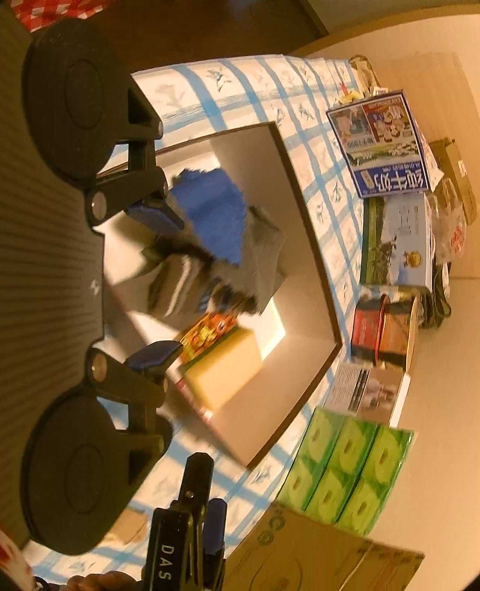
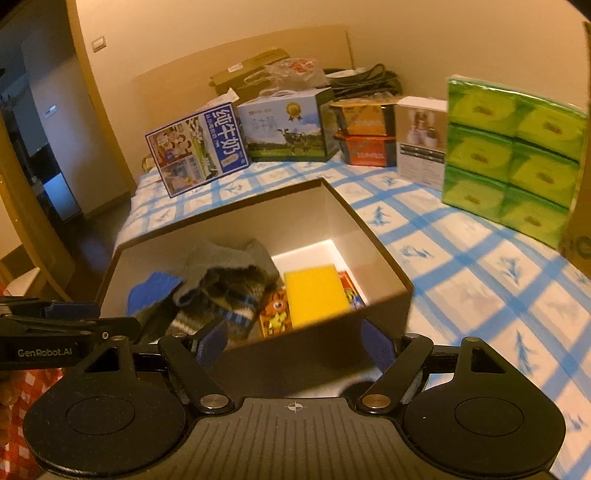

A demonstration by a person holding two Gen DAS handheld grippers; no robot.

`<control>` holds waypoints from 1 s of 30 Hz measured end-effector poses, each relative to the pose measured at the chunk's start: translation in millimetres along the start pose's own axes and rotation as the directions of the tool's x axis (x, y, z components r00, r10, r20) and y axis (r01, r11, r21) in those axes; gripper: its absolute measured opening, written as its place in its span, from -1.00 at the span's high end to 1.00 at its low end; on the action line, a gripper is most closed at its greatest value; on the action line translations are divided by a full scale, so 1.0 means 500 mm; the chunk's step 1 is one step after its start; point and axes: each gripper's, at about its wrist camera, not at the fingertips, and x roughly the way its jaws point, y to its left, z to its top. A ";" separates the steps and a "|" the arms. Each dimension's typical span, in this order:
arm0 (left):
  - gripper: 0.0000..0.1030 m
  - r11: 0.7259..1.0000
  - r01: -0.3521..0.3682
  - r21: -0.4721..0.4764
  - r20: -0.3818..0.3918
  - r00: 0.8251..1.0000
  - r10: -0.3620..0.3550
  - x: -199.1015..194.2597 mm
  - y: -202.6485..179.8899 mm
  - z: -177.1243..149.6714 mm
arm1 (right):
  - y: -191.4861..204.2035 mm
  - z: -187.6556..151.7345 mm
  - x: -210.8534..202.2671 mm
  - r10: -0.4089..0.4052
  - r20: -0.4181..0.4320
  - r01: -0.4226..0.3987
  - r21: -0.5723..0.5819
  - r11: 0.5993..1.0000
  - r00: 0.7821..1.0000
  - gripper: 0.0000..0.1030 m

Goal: Organize soft objects
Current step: 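Lower the towel and sponge into the box and open both tools, then move both tools back toward the cotton swab bag and knitted ring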

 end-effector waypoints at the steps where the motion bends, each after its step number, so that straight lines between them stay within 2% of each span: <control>1: -0.20 1.000 0.009 0.002 -0.001 1.000 -0.009 -0.009 -0.006 -0.008 | -0.001 -0.008 -0.013 -0.006 0.001 0.006 0.006 1.000 1.000 -0.53; 20: -0.20 0.990 0.128 0.053 -0.090 0.988 -0.123 -0.103 -0.104 -0.158 | -0.023 -0.200 -0.234 -0.066 -0.054 0.074 0.162 0.984 0.996 -0.53; 30: -0.20 0.977 0.186 0.103 -0.148 0.974 -0.170 -0.109 -0.172 -0.217 | -0.040 -0.265 -0.302 -0.117 -0.075 0.130 0.196 0.972 0.990 -0.53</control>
